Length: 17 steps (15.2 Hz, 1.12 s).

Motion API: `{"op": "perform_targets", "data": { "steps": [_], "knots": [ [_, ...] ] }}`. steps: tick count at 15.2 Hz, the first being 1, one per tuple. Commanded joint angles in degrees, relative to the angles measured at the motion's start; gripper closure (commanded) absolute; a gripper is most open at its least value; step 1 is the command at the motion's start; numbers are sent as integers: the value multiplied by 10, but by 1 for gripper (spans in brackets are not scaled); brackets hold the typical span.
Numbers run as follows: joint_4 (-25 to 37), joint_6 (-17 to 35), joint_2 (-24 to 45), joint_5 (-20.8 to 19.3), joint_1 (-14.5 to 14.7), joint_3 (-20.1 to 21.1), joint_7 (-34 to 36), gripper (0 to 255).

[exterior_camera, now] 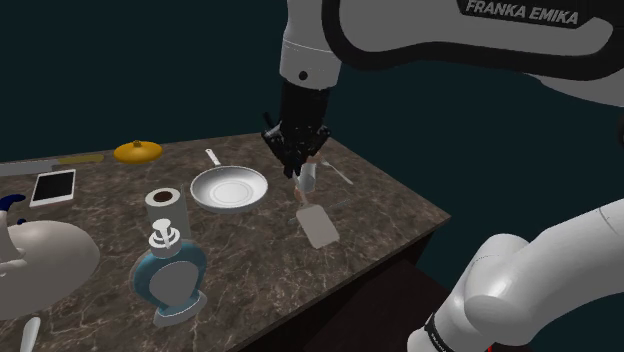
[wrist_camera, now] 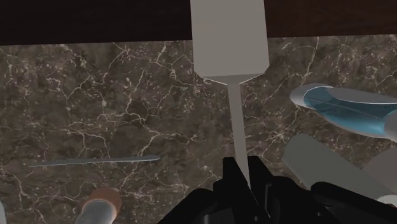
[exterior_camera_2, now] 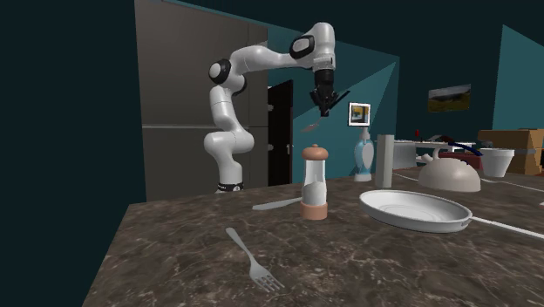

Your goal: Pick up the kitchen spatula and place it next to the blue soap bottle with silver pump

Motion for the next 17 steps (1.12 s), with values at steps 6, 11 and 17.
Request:
{"op": "perform_targets", "data": {
  "steps": [6, 11, 17],
  "knots": [
    [-62, 53, -10, 5, 3, 3, -3, 255],
    [-102, 91, -12, 8, 5, 6, -3, 255],
    [-147, 137, -11, 12, 7, 12, -2, 255]
  ]
}}
